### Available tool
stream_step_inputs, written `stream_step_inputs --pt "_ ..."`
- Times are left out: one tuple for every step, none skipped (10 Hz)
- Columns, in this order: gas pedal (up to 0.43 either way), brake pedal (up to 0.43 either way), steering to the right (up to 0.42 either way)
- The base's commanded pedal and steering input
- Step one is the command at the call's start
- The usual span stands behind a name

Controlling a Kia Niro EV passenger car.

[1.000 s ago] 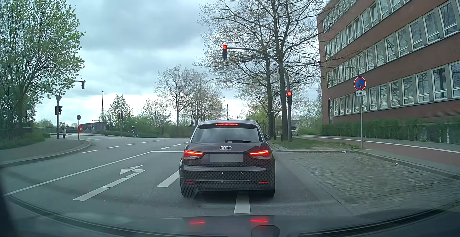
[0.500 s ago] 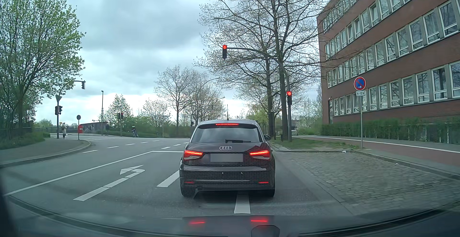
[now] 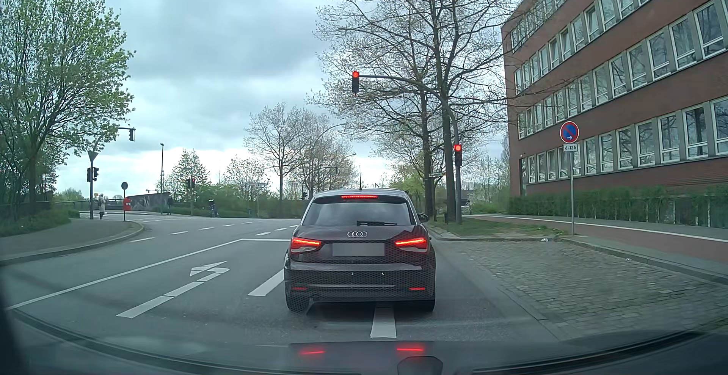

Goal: Follow the waypoints while adhering to traffic rules and regulations

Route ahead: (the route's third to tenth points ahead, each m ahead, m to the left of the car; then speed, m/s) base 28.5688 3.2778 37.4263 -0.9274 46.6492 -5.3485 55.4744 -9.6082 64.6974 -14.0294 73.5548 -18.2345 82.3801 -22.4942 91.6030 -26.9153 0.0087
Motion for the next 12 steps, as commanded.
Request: stream_step_inputs --pt "0.000 0.226 -0.005" --pt "0.000 0.226 -0.005" --pt "0.000 0.226 -0.005" --pt "0.000 0.226 -0.005" --pt "0.000 0.226 -0.005" --pt "0.000 0.226 -0.005" --pt "0.000 0.226 -0.005" --pt "0.000 0.226 -0.005" --pt "0.000 0.226 -0.005" --pt "0.000 0.226 -0.005" --pt "0.000 0.226 -0.005" --pt "0.000 0.226 -0.005"
